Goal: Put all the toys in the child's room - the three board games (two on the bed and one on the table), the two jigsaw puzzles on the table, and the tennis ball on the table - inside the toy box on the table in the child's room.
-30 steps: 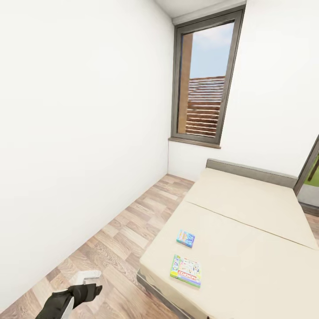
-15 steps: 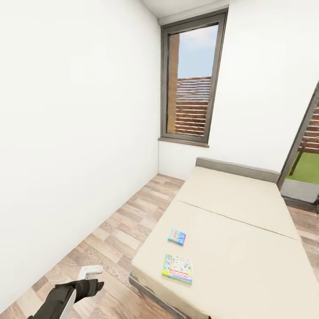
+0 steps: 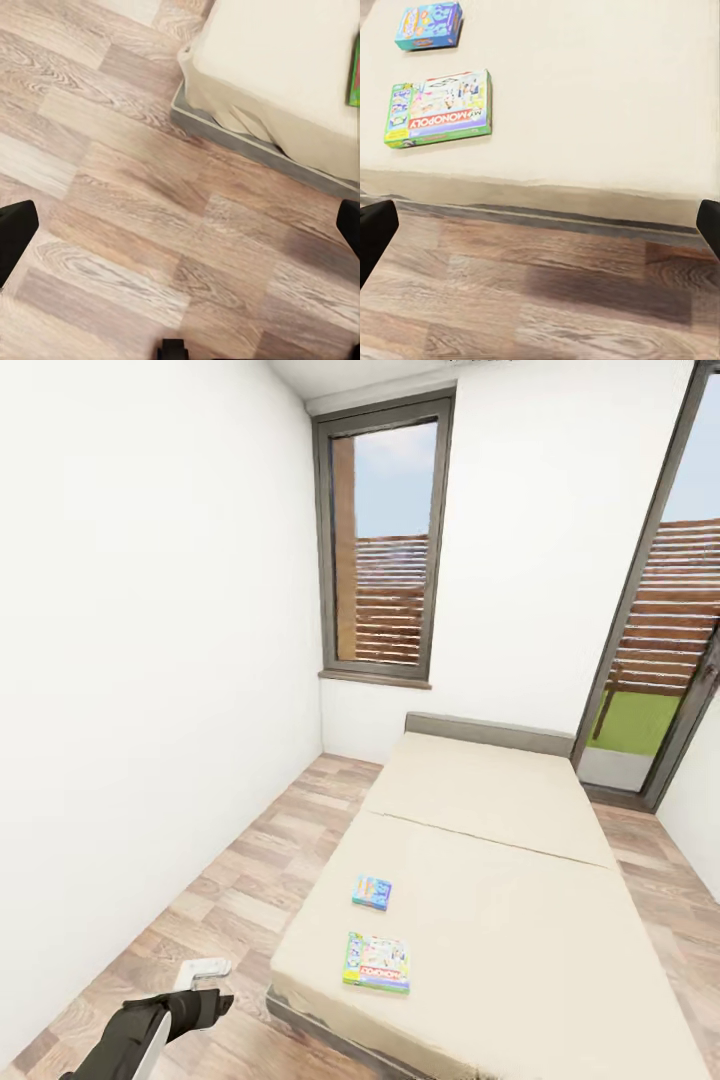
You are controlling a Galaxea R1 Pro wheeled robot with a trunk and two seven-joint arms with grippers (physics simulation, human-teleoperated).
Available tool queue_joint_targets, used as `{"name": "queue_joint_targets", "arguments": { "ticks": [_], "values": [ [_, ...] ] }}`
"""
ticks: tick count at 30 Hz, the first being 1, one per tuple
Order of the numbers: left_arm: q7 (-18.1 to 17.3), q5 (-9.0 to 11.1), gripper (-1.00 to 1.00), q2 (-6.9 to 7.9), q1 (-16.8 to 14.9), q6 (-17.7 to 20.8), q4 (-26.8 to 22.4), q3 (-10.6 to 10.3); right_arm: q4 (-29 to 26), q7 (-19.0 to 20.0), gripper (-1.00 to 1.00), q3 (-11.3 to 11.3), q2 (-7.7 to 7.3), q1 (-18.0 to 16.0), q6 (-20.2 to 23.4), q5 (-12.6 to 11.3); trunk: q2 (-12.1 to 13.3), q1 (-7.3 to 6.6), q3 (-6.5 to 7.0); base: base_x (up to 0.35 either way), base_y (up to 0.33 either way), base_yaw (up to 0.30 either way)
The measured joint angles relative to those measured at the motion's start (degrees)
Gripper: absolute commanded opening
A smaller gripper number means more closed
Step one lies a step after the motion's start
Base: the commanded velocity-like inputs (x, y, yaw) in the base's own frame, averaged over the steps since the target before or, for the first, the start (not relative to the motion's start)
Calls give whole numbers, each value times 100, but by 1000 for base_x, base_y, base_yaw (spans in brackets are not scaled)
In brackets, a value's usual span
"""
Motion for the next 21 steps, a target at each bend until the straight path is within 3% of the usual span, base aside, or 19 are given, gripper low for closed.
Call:
{"name": "queue_joint_targets", "arguments": {
  "ticks": [6, 16, 21],
  "values": [
    [1, 0, 100, 2, 0, 0, -1, 9, 147, -3, 100, -3, -3, 0, -10, 3, 0, 0, 0, 0, 262, -198],
    [1, 0, 100, 5, 1, -10, -2, 15, 240, -3, 100, 2, 1, -1, -19, 15, 0, 0, 0, 0, 274, -31],
    [0, 0, 100, 10, 1, -33, 0, 11, 399, -5, 100, 1, 0, -2, -19, 48, 0, 0, 0, 0, 104, -4]
  ]
}}
